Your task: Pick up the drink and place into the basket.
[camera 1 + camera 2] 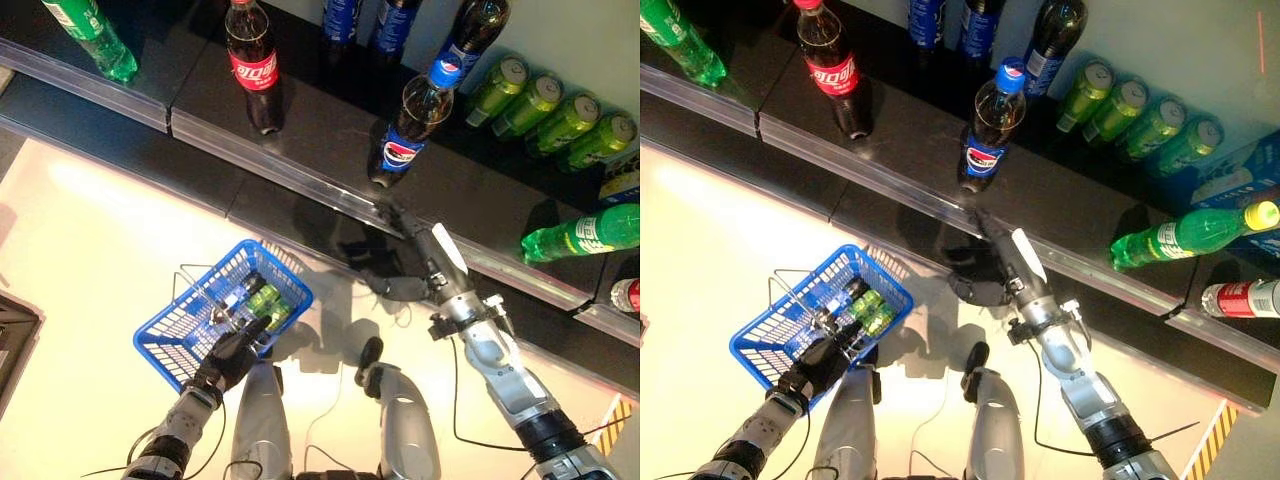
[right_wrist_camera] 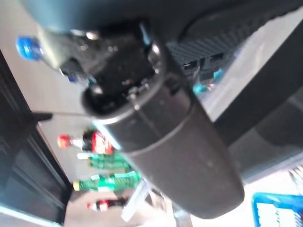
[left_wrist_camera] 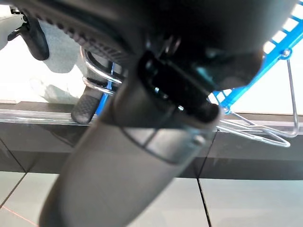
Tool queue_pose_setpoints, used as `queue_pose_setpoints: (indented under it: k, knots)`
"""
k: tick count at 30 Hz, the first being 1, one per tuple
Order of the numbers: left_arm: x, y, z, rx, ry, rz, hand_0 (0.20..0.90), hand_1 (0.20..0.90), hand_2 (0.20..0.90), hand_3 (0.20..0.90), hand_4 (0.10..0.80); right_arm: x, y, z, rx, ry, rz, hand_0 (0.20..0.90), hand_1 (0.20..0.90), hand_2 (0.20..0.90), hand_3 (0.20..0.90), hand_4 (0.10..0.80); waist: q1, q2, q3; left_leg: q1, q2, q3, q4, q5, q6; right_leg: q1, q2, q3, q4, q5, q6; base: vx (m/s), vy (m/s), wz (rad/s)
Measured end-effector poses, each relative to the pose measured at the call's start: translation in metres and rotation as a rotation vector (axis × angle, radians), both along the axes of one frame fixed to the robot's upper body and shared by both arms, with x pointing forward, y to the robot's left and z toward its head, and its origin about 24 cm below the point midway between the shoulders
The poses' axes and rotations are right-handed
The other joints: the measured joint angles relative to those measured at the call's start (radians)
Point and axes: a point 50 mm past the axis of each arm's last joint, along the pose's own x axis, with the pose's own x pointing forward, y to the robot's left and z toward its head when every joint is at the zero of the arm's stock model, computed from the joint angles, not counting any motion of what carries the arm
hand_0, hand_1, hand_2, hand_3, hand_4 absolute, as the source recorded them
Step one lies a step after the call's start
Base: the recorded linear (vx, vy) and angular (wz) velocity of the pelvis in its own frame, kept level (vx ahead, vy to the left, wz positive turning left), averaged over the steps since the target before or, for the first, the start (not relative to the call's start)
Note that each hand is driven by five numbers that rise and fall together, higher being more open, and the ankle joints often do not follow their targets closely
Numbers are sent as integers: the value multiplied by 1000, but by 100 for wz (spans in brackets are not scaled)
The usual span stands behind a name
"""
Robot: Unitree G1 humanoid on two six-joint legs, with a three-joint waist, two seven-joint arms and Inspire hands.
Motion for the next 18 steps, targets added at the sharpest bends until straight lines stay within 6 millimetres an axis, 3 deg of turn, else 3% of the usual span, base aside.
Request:
queue_pose_setpoints:
  k: [7,18]
  knots:
    - [-6,0,-4,0,18,3,300,300,300,200,100,2,-23,15,193,-68,-112,900,900,900,900,800,-1,14,8,26,1,0,-1,-3,4,26,0,1,0,0,0,41,2,0]
    - [-12,0,-9,1,51,-4,300,300,300,200,100,5,-25,20,262,-88,-145,900,900,900,900,800,2,24,14,66,1,2,-4,-1,1,68,1,-1,-11,1,1,54,2,0]
